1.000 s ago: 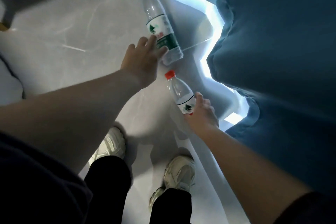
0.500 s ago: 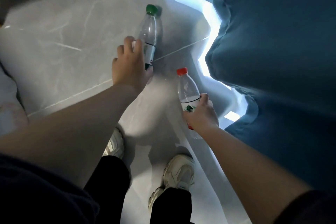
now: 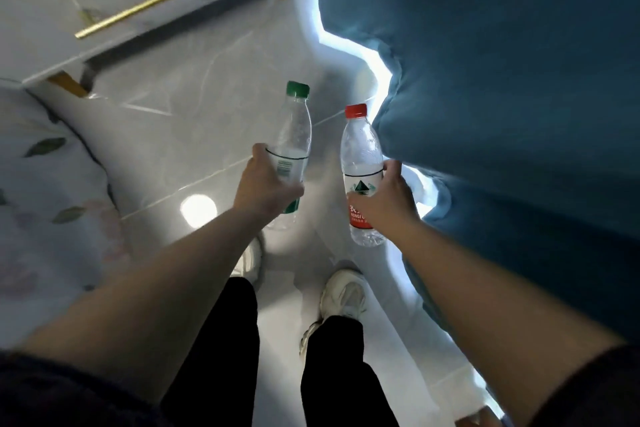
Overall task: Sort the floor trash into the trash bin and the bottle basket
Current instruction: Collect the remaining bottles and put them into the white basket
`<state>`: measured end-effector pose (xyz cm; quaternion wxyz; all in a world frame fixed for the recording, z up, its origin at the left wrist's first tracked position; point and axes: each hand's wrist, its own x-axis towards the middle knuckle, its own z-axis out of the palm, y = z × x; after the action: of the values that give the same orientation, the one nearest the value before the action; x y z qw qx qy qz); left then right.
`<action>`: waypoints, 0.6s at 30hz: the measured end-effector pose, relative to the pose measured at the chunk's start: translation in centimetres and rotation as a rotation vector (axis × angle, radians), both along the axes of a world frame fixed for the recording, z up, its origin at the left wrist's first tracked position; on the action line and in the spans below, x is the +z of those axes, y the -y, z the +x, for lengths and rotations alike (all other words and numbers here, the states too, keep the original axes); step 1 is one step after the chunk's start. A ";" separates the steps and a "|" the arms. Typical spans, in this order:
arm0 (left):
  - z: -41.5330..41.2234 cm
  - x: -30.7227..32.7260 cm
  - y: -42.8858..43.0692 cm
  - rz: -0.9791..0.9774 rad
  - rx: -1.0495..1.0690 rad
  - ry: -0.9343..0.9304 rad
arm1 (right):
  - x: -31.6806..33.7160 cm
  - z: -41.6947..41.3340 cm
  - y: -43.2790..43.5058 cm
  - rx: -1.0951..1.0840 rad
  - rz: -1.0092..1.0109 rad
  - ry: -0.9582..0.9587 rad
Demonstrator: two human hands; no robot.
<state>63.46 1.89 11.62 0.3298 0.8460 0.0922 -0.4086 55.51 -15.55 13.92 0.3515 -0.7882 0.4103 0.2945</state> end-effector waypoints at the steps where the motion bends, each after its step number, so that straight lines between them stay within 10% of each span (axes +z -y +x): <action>1: 0.1 2.6 -0.4 -0.034 0.007 0.007 | 2.4 0.5 -0.4 -0.001 0.000 0.020; 18: 3.4 52.6 -10.3 -0.440 -0.258 0.280 | 53.4 -0.6 -11.5 -0.367 0.019 0.492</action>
<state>66.82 12.18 64.27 0.4604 0.8071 -0.1533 -0.3365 54.96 -4.06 67.35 0.4948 -0.7454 0.4457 0.0301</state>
